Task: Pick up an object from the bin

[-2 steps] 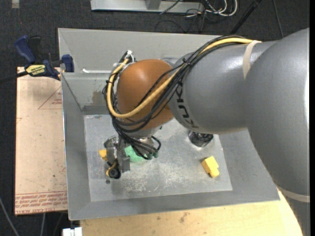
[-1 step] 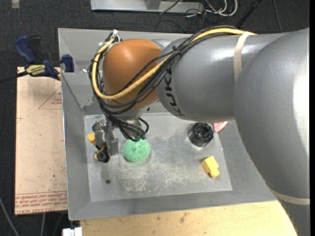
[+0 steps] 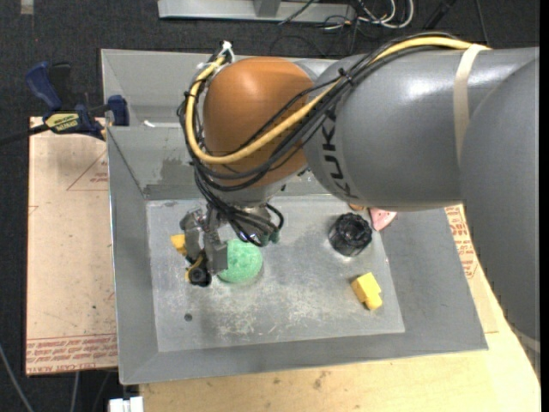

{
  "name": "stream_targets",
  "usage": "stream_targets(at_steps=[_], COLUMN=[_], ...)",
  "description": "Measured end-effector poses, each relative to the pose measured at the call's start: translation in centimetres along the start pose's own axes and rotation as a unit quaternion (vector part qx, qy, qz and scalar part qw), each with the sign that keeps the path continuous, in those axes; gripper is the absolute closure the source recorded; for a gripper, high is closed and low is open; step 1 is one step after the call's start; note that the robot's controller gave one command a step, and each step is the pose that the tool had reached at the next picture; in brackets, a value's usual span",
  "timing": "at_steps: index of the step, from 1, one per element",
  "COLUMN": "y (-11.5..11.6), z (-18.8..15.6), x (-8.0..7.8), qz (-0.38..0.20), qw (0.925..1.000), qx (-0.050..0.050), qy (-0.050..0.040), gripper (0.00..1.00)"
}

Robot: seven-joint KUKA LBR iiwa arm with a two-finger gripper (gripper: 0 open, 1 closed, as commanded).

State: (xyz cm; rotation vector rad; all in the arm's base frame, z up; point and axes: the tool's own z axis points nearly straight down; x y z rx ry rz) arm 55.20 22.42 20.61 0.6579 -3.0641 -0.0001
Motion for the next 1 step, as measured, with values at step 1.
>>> stream_targets(at_steps=[1], y=[-0.45], z=[-1.55], x=[0.36], qz=[0.004], qw=[1.0000], qx=[0.001], qy=[-0.0015], gripper=[1.00])
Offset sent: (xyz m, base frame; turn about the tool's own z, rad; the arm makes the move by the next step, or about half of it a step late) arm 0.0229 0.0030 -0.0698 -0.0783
